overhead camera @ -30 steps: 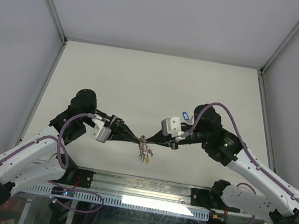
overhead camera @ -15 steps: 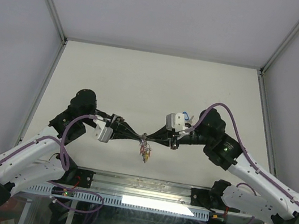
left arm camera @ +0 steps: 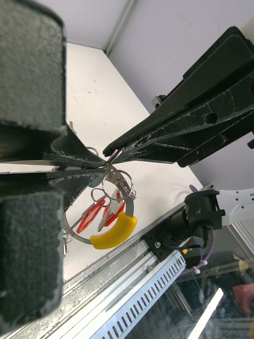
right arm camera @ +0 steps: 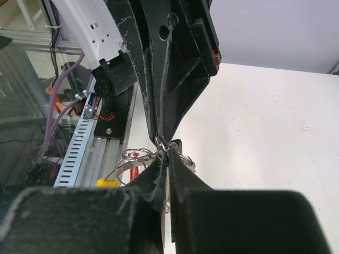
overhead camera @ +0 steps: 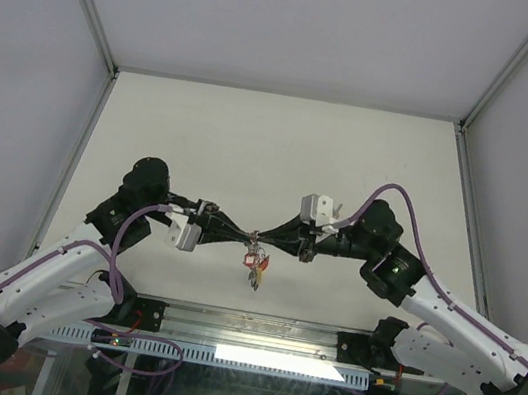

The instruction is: Put the keys on the keyring

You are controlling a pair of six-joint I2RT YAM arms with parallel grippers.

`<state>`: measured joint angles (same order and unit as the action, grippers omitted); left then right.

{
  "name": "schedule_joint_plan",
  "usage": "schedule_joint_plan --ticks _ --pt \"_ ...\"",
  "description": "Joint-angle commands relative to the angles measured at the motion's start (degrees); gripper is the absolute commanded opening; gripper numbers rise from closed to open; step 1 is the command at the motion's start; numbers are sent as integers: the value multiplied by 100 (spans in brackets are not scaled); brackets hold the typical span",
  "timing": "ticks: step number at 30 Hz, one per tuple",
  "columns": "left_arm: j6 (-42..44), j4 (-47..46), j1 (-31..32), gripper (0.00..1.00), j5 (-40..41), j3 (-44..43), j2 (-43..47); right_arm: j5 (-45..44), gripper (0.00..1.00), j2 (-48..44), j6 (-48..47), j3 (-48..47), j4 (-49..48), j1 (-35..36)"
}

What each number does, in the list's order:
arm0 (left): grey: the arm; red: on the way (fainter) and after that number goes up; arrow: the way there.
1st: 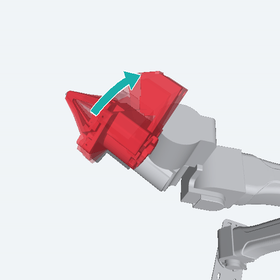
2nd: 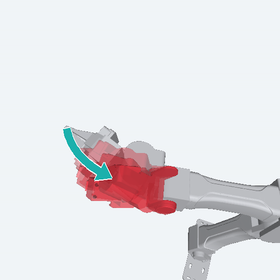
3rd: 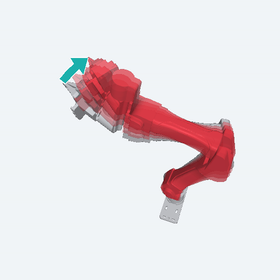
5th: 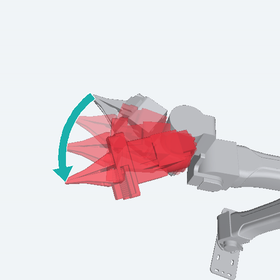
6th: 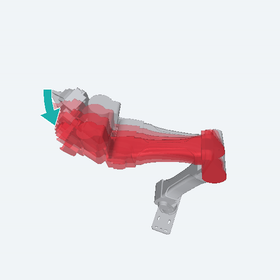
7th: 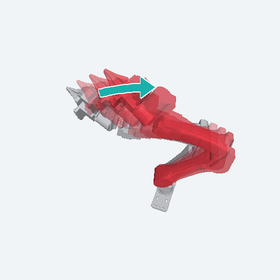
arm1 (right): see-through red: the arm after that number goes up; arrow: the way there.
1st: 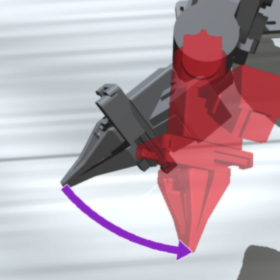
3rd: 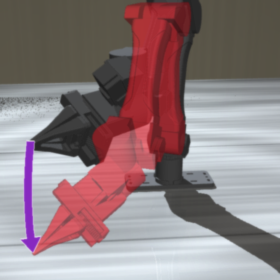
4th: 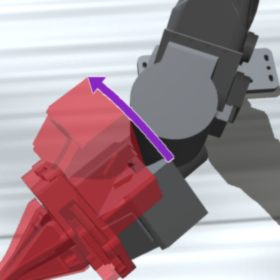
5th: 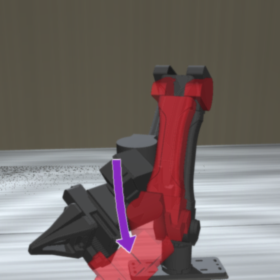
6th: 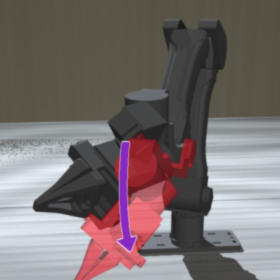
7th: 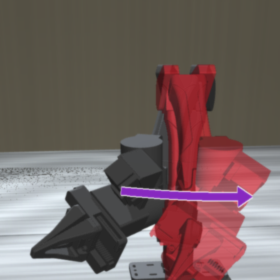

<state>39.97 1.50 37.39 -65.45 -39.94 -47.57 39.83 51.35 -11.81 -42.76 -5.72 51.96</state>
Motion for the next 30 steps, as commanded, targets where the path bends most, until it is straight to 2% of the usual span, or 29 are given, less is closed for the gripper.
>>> schedule_joint_plan --ticks 1,11,19,24,28,30 --pt "143 -91 -16 0 137 -31 46 -377 0 -245 480 101 -1430 -11" --pt "-513 -1176 -13 0 831 353 356 -704 0 -385 912 429 -2103 -11" --pt "-845 -1688 -12 0 1053 516 411 -981 0 -410 1398 739 -2996 -11" --pt "-1202 -2087 -16 22 1188 587 436 -975 0 -477 1186 902 -3174 -15" --pt "-1832 -2736 -17 26 1437 757 556 -980 0 -619 666 1003 -3042 -11" --pt "-2324 -3477 -14 26 1610 976 606 -937 0 -654 430 1031 -2987 -11"
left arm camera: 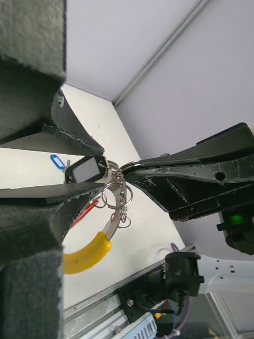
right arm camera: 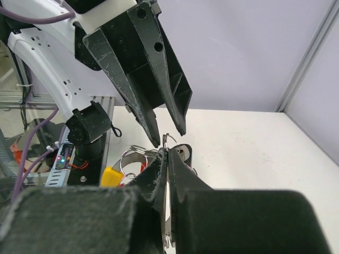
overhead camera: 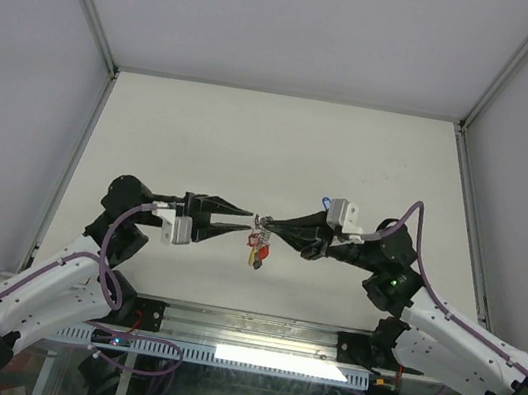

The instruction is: Put the keys on the keyring

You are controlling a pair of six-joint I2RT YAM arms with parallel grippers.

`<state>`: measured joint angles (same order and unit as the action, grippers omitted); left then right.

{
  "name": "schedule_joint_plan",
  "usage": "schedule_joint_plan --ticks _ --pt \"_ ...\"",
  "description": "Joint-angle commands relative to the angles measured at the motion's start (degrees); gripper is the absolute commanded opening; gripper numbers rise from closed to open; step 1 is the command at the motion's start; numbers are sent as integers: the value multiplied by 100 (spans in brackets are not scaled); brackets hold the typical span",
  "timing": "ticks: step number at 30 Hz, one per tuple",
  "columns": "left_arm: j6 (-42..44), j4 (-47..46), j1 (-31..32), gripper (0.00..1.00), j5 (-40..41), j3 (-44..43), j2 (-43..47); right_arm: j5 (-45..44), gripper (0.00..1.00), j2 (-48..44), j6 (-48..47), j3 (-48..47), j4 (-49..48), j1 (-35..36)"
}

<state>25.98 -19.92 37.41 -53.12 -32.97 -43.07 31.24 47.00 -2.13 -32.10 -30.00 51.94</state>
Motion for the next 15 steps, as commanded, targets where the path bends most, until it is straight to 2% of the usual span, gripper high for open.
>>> schedule_joint_plan --ticks 1,4,9,15 --pt "-1226 -1686 -16 26 446 393 159 -60 0 -218 -629 -34 -537 -9" --pt "-2013 -2714 -15 26 489 664 70 -25 0 -202 -832 -67 -485 -11" --pt "-2914 -3903 -1 26 442 888 -281 -12 0 -158 -1031 -151 -411 -9" --pt "-3042 -4099 47 26 457 865 -459 42 0 -118 -1096 -190 -361 -9"
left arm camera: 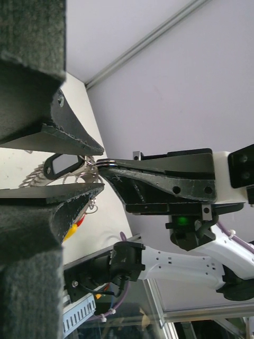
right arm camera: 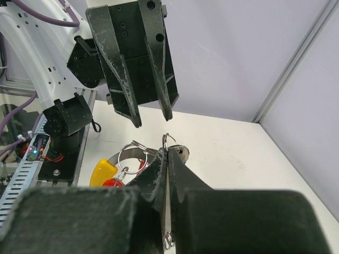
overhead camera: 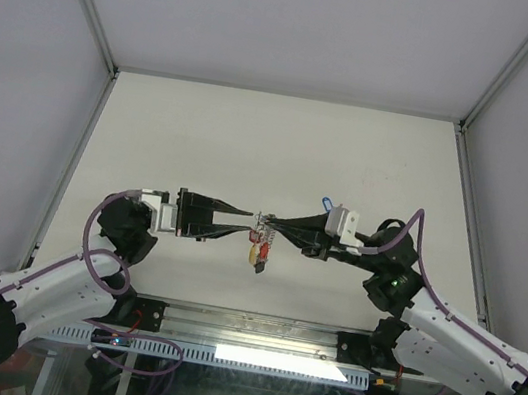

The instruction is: Put the keys on the keyring

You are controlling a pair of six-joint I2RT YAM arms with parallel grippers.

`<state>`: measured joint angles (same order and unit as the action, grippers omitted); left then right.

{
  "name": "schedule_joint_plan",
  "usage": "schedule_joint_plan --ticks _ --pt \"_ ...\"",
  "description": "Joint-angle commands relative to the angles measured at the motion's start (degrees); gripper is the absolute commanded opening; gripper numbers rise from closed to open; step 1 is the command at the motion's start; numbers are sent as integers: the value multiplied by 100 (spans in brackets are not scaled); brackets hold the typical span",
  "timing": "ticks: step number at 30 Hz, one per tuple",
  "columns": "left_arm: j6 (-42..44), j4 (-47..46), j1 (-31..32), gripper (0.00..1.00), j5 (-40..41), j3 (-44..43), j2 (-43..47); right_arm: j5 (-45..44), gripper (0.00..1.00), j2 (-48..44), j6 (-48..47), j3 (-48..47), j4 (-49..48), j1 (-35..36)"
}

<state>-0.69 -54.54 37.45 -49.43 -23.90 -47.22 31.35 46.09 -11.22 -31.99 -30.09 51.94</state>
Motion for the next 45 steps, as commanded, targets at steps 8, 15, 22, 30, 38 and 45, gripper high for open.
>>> schedule_joint_plan --ticks 8,15,22,30,38,45 --pt "137 223 171 26 118 -265 -108 129 0 -2 -196 -217 -355 -9" --pt "535 891 229 24 227 -470 -117 294 0 76 -234 -277 -296 -9" --pt "1039 1684 255 20 242 -676 -65 341 0 106 -309 -318 -174 -1" --pt "1487 2366 283 20 251 -854 -20 302 0 87 -336 -326 -151 0" --pt "1802 2843 305 12 328 -999 -15 319 0 95 -336 -334 -121 2" --pt "2019 3174 356 16 376 -1105 -84 345 0 106 -334 -343 -114 9"
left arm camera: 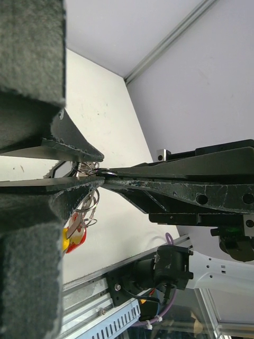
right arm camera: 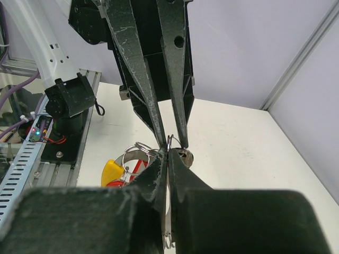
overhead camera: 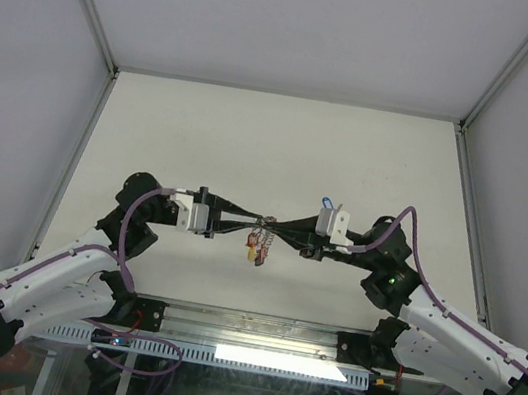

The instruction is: Put the keys on the keyring

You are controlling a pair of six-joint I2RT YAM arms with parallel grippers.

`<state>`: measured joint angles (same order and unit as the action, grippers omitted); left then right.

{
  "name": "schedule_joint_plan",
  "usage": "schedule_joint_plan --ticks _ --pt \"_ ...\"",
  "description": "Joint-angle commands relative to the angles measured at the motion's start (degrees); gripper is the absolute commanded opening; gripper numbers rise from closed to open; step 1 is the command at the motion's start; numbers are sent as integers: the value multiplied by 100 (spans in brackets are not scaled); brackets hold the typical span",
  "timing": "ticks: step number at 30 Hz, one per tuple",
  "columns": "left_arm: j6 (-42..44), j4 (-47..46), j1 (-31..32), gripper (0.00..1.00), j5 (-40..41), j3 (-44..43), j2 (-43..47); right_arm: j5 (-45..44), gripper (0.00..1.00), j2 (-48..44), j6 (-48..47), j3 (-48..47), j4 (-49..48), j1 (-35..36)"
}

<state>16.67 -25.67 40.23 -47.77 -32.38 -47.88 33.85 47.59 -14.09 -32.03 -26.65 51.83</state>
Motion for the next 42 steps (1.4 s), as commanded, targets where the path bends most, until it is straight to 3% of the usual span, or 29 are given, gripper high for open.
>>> schedule_joint_plan --ticks 1,13,21,27,42 --pt "325 335 89 16 221 -271 -20 97 0 -41 -58 -339 -449 20" --pt "801 1095 128 0 288 -518 -122 129 0 -25 -182 -396 -304 63" --pt "1543 2112 142 0 343 -881 -111 62 0 -6 -626 -664 633 72" --pt "1955 2739 137 0 376 -1177 -116 -194 7 129 -981 -950 1625 72" --pt "2702 4048 267 0 498 -1884 -389 -362 8 638 -1138 -1400 2197 96"
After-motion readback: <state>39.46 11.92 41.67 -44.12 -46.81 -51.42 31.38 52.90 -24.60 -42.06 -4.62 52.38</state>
